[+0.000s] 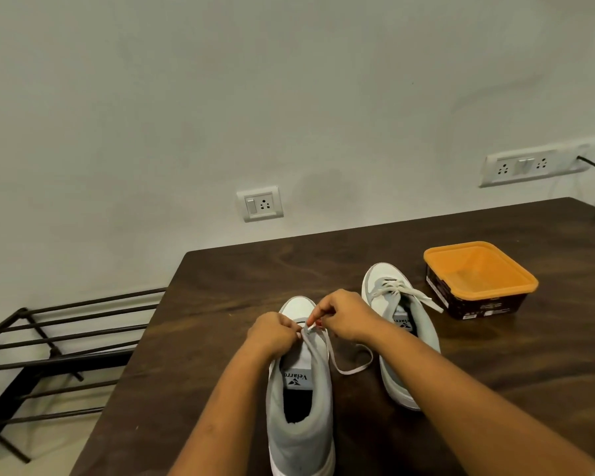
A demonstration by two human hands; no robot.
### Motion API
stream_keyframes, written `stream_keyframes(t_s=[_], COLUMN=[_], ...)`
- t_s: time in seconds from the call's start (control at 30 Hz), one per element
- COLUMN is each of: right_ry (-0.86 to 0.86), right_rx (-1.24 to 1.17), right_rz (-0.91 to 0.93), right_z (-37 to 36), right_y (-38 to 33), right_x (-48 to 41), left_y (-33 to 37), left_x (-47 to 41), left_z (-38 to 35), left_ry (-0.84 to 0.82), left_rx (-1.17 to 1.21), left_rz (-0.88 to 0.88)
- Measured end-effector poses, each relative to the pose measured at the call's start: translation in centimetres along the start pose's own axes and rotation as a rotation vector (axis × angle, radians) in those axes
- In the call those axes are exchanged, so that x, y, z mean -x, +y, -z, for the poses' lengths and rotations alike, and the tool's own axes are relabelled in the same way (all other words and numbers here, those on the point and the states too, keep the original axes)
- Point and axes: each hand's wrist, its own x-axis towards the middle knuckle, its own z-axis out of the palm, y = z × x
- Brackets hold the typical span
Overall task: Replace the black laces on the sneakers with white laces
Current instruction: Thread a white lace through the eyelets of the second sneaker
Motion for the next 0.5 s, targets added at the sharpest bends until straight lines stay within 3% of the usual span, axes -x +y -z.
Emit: stream_keyframes(t_s=[0.13, 0.3, 0.5], right_ry=[0.018, 0.098, 0.050], right_rx=[0.089, 0.073, 0.267], right_rz=[-0.029, -0.038, -0.053], right_z=[-0.4, -1.2, -1.5], right_y=[0.1, -0.1, -0.6], right_x=[-0.1, 0.0, 0.1], left_y=[-0.2, 0.2, 0.0], left_x=[-0.1, 0.0, -0.2], left_z=[0.0, -0.3, -0.3], left_ry=[0.009, 0.054, 0.085], left_rx=[0.036, -0.090, -0.106], left_rz=[-0.010, -0.034, -0.042])
